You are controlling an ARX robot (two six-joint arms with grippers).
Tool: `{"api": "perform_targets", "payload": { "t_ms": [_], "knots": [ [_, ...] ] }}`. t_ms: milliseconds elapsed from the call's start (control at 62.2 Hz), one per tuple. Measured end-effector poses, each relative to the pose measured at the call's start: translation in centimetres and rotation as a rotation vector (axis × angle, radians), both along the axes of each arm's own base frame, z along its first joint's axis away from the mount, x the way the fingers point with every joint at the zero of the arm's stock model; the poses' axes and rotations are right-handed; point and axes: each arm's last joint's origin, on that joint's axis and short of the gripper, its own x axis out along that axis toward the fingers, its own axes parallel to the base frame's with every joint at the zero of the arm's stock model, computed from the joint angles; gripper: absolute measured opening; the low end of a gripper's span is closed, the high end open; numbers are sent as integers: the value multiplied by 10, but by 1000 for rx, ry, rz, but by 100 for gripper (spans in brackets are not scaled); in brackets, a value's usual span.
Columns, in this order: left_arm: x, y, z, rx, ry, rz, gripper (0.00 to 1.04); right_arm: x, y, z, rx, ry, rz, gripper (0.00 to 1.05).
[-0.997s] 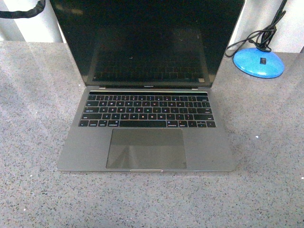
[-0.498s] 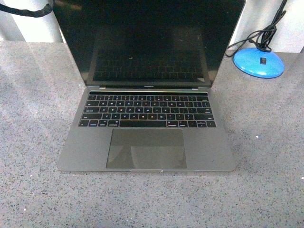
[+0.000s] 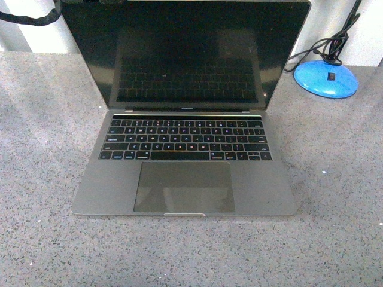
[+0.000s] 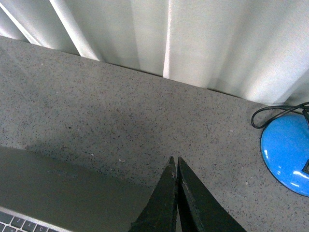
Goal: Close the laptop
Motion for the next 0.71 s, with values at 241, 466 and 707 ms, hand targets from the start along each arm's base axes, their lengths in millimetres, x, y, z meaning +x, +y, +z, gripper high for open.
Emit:
{"api": "perform_targets", "payload": {
  "t_ms": [241, 466, 707],
  "knots": [
    [-8, 2, -1, -3, 24, -5, 4, -3, 2, -5, 2, 33, -21, 1],
    [-11, 4, -2, -1, 31, -6, 4, -8, 5, -11, 3, 66, -48, 1],
    [-13, 5, -6, 4, 43, -3, 4, -13, 10, -13, 9, 82, -51, 1]
  ]
}}
